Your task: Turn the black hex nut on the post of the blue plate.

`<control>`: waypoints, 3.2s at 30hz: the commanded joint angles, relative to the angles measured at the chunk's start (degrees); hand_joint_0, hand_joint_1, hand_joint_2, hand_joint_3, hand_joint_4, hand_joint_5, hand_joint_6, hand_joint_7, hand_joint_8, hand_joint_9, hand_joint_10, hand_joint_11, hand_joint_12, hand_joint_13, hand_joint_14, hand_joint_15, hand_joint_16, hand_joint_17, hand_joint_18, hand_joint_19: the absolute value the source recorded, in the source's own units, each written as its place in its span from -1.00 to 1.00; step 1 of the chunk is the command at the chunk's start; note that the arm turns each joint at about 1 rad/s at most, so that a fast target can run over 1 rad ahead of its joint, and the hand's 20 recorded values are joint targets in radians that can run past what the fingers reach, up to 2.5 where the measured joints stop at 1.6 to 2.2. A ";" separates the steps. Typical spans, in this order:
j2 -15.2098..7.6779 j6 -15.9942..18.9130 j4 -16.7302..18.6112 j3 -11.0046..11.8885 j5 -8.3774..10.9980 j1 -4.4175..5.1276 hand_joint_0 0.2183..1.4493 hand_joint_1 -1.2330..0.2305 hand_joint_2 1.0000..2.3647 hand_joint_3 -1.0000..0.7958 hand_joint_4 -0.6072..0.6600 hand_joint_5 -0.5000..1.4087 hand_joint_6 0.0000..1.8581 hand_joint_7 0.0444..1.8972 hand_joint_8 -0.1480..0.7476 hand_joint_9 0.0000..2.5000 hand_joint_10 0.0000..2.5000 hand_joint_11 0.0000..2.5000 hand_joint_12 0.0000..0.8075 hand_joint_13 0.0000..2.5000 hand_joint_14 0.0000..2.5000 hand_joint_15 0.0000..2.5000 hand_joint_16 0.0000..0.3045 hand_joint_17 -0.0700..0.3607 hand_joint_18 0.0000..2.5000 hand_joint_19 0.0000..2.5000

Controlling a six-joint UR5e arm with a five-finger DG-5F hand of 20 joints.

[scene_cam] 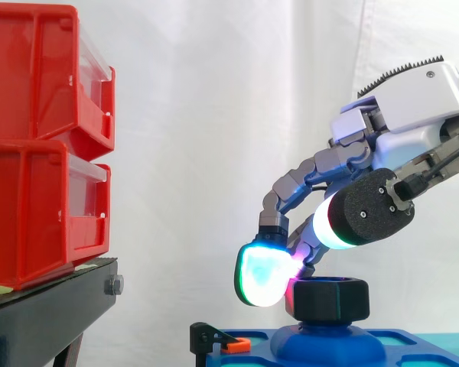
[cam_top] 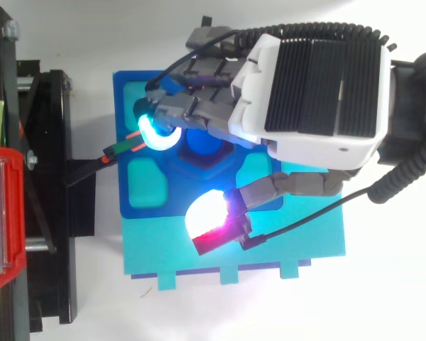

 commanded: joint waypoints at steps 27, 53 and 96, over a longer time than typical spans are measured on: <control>0.00 -2.21 2.25 0.00 -8.81 -5.59 -0.53 0.09 -1.00 -0.44 0.49 -0.62 -0.46 -0.01 0.09 -0.39 -1.00 -0.94 -0.01 -0.57 -1.00 -0.95 -0.60 -0.04 -0.74 -0.88; -0.08 -1.51 8.05 0.08 -5.56 -2.60 -0.53 0.09 -1.00 -0.44 0.47 -0.63 -0.46 -0.07 0.09 -0.39 -1.00 -0.94 0.00 -0.57 -1.00 -0.95 -0.60 -0.04 -0.72 -0.87; 0.00 -1.86 3.12 -0.97 -2.22 -0.67 -0.53 0.08 -1.00 -0.44 0.47 -0.63 -0.46 -0.09 0.09 -0.40 -1.00 -0.94 0.00 -0.57 -1.00 -0.96 -0.60 -0.04 -0.72 -0.87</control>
